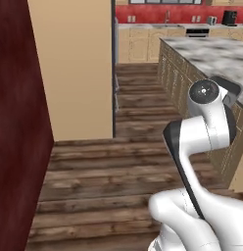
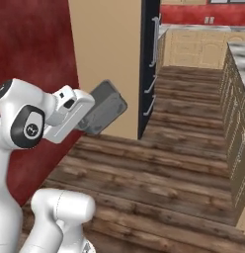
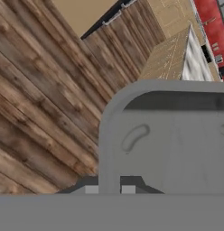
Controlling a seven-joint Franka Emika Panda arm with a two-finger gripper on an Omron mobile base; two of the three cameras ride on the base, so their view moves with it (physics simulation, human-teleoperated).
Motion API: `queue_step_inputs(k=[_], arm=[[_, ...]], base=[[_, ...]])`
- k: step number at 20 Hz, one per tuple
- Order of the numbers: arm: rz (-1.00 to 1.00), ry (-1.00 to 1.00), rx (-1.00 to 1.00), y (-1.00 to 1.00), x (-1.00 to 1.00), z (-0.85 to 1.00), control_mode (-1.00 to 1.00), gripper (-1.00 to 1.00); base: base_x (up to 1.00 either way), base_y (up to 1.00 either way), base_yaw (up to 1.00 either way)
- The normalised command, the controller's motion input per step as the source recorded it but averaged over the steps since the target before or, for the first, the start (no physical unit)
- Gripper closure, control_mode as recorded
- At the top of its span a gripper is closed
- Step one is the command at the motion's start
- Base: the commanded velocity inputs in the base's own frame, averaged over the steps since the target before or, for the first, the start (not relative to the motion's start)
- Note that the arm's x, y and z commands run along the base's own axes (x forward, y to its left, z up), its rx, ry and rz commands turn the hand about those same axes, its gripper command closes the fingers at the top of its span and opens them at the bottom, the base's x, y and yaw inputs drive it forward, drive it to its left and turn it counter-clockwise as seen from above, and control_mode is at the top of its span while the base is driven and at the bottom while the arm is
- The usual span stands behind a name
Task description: Retrieve the tupperware from the cabinet, then place the raw meat into the tupperware to avoid contamination.
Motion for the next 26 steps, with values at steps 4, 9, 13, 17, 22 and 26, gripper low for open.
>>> queue_step_inputs(k=[4, 9, 13, 17, 22, 26], arm=[[0.0, 0.0, 0.0, 0.0, 0.0, 0.0, 1.0, 1.0], [0.0, 0.0, 0.0, 0.0, 0.0, 0.0, 1.0, 1.0], [0.0, 0.0, 0.0, 0.0, 0.0, 0.0, 1.0, 1.0], [0.0, 0.0, 0.0, 0.0, 0.0, 0.0, 1.0, 1.0], [0.0, 0.0, 0.0, 0.0, 0.0, 0.0, 1.0, 1.0], [0.0, 0.0, 0.0, 0.0, 0.0, 0.0, 1.0, 1.0]], base=[[0.9, 0.12, -0.1], [0.7, 0.0, -0.16], [0.6, 0.0, -0.22], [0.46, 0.0, -0.29], [0.44, 0.02, -0.31], [0.31, 0.12, -0.4]])
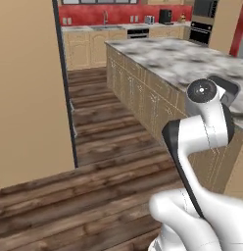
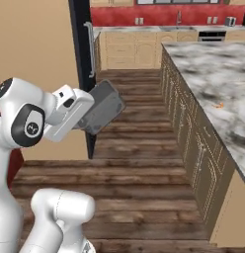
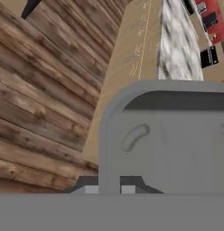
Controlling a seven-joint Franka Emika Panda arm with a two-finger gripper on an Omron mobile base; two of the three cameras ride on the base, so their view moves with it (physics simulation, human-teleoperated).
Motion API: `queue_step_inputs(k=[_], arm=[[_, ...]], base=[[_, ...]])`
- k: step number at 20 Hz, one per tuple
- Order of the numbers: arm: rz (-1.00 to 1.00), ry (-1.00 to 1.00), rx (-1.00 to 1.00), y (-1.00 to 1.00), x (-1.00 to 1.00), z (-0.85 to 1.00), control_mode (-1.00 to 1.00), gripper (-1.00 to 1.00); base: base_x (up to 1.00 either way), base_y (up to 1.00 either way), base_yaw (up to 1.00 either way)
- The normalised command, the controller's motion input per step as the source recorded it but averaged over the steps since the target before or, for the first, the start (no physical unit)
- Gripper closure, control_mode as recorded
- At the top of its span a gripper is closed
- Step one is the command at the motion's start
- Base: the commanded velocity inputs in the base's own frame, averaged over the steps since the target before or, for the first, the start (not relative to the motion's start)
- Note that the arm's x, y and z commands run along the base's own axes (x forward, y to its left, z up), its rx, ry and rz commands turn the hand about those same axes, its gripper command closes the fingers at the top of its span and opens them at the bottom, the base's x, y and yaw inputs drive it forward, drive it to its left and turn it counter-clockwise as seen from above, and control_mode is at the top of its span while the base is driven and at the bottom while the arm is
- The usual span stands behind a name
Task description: Retrieve the tupperware from the cabinet, then place the raw meat into the tupperware to avoid contamination.
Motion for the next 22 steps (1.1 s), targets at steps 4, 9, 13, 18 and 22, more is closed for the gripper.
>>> queue_step_inputs(k=[4, 9, 13, 18, 22], arm=[[0.0, 0.0, 0.0, 0.0, 0.0, 0.0, 1.0, 1.0], [0.0, 0.0, 0.0, 0.0, 0.0, 0.0, 1.0, 1.0], [0.0, 0.0, 0.0, 0.0, 0.0, 0.0, 1.0, 1.0], [0.0, 0.0, 0.0, 0.0, 0.0, 0.0, 1.0, 1.0], [0.0, 0.0, 0.0, 0.0, 0.0, 0.0, 1.0, 1.0]], base=[[0.32, 0.12, -0.4], [0.34, 0.14, -0.39], [0.35, 0.15, -0.38], [0.35, 0.15, -0.38], [0.28, 0.15, -0.39]])
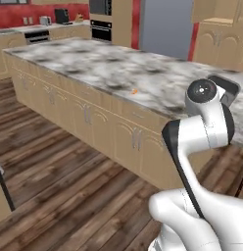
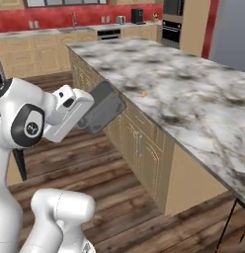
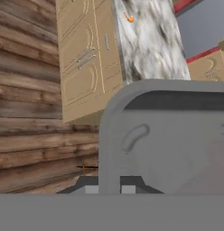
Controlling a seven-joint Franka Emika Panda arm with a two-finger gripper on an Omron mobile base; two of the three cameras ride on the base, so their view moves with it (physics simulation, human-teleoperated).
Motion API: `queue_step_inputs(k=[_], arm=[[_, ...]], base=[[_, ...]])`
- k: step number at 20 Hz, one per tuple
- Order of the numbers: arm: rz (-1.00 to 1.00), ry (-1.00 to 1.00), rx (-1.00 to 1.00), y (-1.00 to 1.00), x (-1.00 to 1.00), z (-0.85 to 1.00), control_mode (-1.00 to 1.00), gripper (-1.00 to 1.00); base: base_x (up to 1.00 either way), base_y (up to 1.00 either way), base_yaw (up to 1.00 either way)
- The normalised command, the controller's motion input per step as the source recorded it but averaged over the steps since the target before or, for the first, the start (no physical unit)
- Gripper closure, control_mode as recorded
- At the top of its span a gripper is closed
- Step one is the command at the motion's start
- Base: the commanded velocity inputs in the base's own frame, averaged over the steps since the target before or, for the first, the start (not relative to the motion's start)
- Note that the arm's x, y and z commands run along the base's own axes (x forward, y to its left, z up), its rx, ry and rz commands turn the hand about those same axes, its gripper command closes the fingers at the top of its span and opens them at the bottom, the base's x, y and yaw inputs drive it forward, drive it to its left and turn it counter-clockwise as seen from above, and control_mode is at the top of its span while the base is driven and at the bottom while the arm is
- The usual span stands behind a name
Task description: Retrieve the tupperware from the cabinet, then place the raw meat into the tupperware to avoid contamination.
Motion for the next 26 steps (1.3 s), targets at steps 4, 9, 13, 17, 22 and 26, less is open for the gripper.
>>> queue_step_inputs(k=[4, 9, 13, 17, 22, 26], arm=[[0.0, 0.0, 0.0, 0.0, 0.0, 0.0, 1.0, 1.0], [0.0, 0.0, 0.0, 0.0, 0.0, 0.0, 1.0, 1.0], [0.0, 0.0, 0.0, 0.0, 0.0, 0.0, 1.0, 1.0], [0.0, 0.0, 0.0, 0.0, 0.0, 0.0, 1.0, 1.0], [0.0, 0.0, 0.0, 0.0, 0.0, 0.0, 1.0, 1.0], [0.0, 0.0, 0.0, 0.0, 0.0, 0.0, 1.0, 1.0]], base=[[0.28, 0.17, -0.38], [0.28, 0.22, -0.35], [0.45, 0.32, -0.3], [0.52, 0.35, -0.28], [0.54, 0.37, -0.28], [0.57, 0.39, -0.26]])
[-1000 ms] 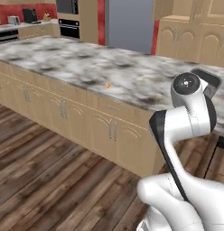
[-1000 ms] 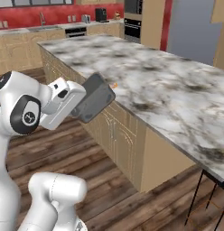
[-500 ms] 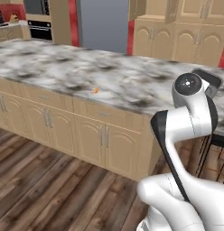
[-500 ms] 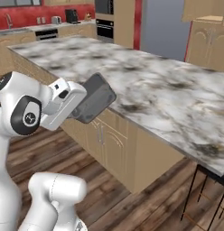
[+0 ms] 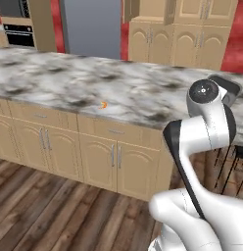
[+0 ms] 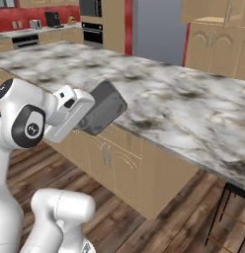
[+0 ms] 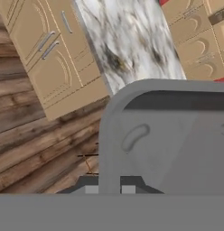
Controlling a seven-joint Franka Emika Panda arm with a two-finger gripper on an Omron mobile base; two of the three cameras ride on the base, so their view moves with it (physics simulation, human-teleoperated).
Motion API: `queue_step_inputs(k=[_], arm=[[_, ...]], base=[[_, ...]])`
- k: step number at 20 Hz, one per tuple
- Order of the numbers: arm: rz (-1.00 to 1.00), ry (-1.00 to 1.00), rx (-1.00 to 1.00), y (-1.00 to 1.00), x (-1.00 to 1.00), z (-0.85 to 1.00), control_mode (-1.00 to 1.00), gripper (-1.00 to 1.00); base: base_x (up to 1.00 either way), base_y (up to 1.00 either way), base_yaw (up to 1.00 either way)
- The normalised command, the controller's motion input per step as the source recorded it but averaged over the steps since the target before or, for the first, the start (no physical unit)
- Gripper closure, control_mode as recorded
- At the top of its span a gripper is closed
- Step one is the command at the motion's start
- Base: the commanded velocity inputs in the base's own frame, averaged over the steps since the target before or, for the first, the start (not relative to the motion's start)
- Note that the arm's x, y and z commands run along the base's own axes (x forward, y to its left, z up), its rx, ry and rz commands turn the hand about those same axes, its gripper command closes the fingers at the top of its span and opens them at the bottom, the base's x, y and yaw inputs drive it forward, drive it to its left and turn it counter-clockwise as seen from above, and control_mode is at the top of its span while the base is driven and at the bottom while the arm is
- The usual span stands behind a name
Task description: Retrieve the tupperware from the cabinet, then place the raw meat into the tupperware to avoid contamination.
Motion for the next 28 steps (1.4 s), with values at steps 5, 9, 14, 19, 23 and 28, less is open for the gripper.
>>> queue_step_inputs(k=[5, 9, 14, 19, 23, 28], arm=[[0.0, 0.0, 0.0, 0.0, 0.0, 0.0, 1.0, 1.0], [0.0, 0.0, 0.0, 0.0, 0.0, 0.0, 1.0, 1.0], [0.0, 0.0, 0.0, 0.0, 0.0, 0.0, 1.0, 1.0], [0.0, 0.0, 0.0, 0.0, 0.0, 0.0, 1.0, 1.0], [0.0, 0.0, 0.0, 0.0, 0.0, 0.0, 1.0, 1.0], [0.0, 0.0, 0.0, 0.0, 0.0, 0.0, 1.0, 1.0]], base=[[0.65, 0.39, -0.21], [0.87, 0.16, -0.11], [0.57, 0.0, -0.25], [0.06, 0.0, -0.48], [0.0, 0.0, -0.5], [0.18, 0.09, -0.45]])
